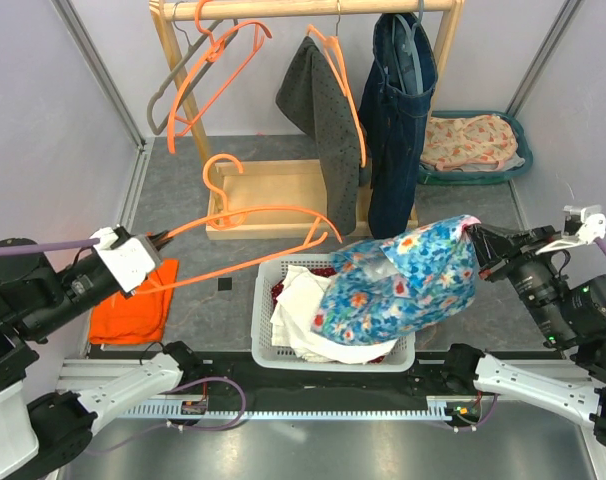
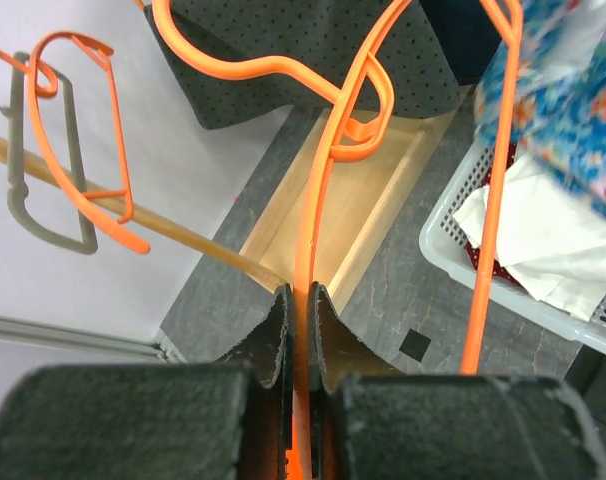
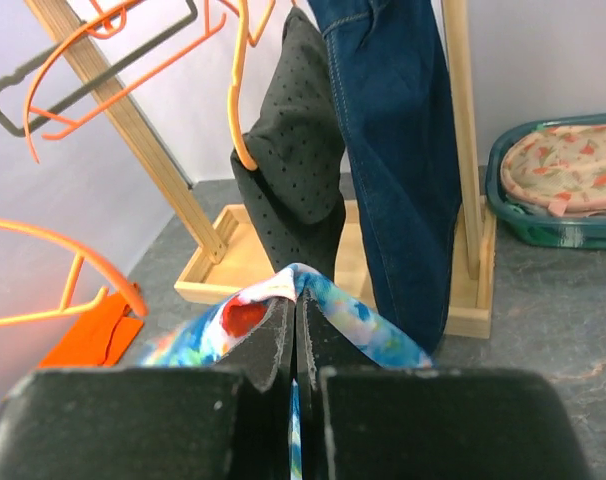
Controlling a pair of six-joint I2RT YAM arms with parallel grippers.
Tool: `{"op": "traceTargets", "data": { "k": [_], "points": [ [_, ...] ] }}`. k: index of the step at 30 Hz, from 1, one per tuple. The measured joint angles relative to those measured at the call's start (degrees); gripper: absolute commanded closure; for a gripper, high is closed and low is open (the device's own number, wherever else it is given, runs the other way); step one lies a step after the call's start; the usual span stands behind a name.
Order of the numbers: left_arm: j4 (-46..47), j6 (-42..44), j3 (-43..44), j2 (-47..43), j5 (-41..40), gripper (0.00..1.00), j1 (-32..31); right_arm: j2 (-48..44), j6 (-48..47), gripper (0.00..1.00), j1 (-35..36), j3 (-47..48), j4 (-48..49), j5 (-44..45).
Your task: Remove the skirt from the hanger
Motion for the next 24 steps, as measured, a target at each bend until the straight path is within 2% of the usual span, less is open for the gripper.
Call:
{"op": "traceTargets", "data": {
  "k": [4, 11, 16, 21, 24],
  "points": [
    [2.43, -2.62, -2.95, -0.61, -3.17, 0.98, -0.04, 1.68, 0.96, 1.00, -0.02, 0.11, -1.09, -1.25],
    [11.89, -7.74, -7.93, 4.17, -22.18, 0.98, -0.02, 11.52, 2.34, 1.00, 0.00, -1.27, -0.42, -9.51],
    [16.79, -7.30, -2.25, 10.69, -30.84, 0.98, -0.02, 15.10, 2.82, 1.00, 0.00, -1.33, 0.81, -16.50],
    [21.59, -4.76, 4.79, 12.48, -32.41, 0.98, 0.00, 17.33, 2.67, 1.00, 0.00, 0.61, 2.84, -24.63],
    [25.42, -2.51, 6.93, 12.07, -32.35, 0.98, 0.00, 21.94, 1.90, 1.00, 0.39, 7.54, 3.08, -30.29]
  ]
}}
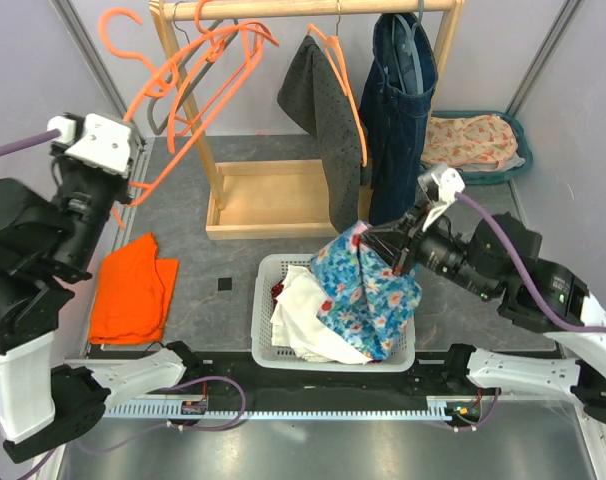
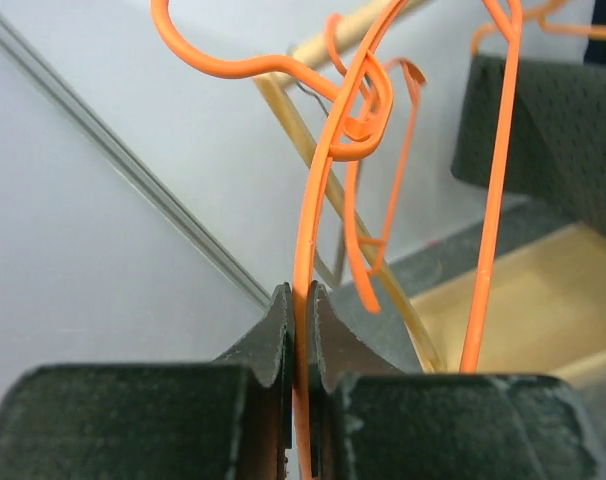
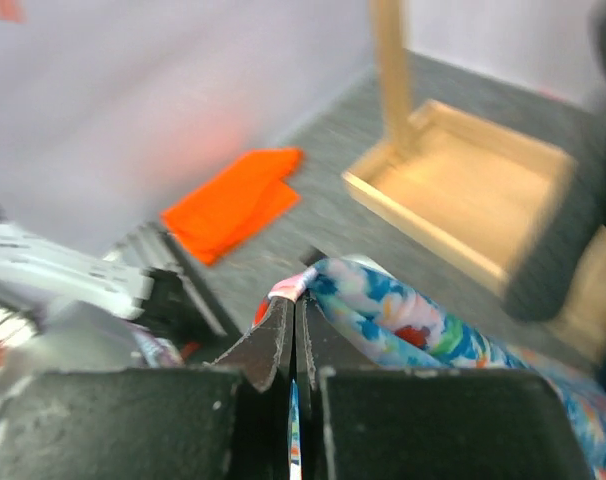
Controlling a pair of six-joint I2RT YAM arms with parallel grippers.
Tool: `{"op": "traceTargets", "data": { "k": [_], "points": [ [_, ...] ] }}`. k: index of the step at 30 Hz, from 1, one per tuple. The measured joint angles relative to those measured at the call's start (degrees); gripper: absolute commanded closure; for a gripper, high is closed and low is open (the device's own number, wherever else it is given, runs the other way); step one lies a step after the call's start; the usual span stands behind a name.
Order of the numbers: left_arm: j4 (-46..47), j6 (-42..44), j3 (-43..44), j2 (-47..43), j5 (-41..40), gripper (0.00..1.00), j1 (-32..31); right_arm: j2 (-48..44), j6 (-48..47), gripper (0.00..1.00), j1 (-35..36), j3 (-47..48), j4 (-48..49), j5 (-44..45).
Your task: Remove the skirt from the hanger
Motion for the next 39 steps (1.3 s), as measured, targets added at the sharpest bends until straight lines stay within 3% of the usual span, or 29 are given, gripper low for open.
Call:
{"op": "traceTargets", "data": {
  "k": [2, 6, 9, 15, 26, 33, 39],
  "points": [
    [2.64, 1.73, 0.76, -0.28, 0.00, 0.98, 0.00, 5.05, -1.55, 1.00, 2.80, 6.80, 0.52, -1.42],
    [8.85, 6.03, -0.37, 0.68, -0.17, 0.98, 0.00, 17.59, -7.93, 1.00, 20.04, 21.03, -0.22, 4.98],
    [13.09, 9.29, -3.54, 2.43, -0.68, 0.98, -0.02, 24.13, -11.17, 1.00, 24.46, 24.06, -0.35, 8.90],
    [16.59, 12.00, -8.31, 7.28, -1.42, 0.98, -0.02, 24.85, -13.00, 1.00, 23.45, 16.04, -4.72, 18.05],
    [19.76, 13.49, -10.10, 7.54, -2.36, 0.98, -0.57, 10.47, -9.38, 1.00, 21.46, 6.82, -6.88, 25.40],
    [22.99, 16.41, -10.12, 9.64, -5.40, 0.98, -1.40, 11.76, -3.19, 1.00, 17.88, -13.03, -6.75, 23.87],
    [26.16, 19.61, -10.12, 14.84, -9.81, 0.98, -1.62, 12.33, 2.29, 1.00, 10.29, -27.34, -2.01, 18.05]
  ]
}}
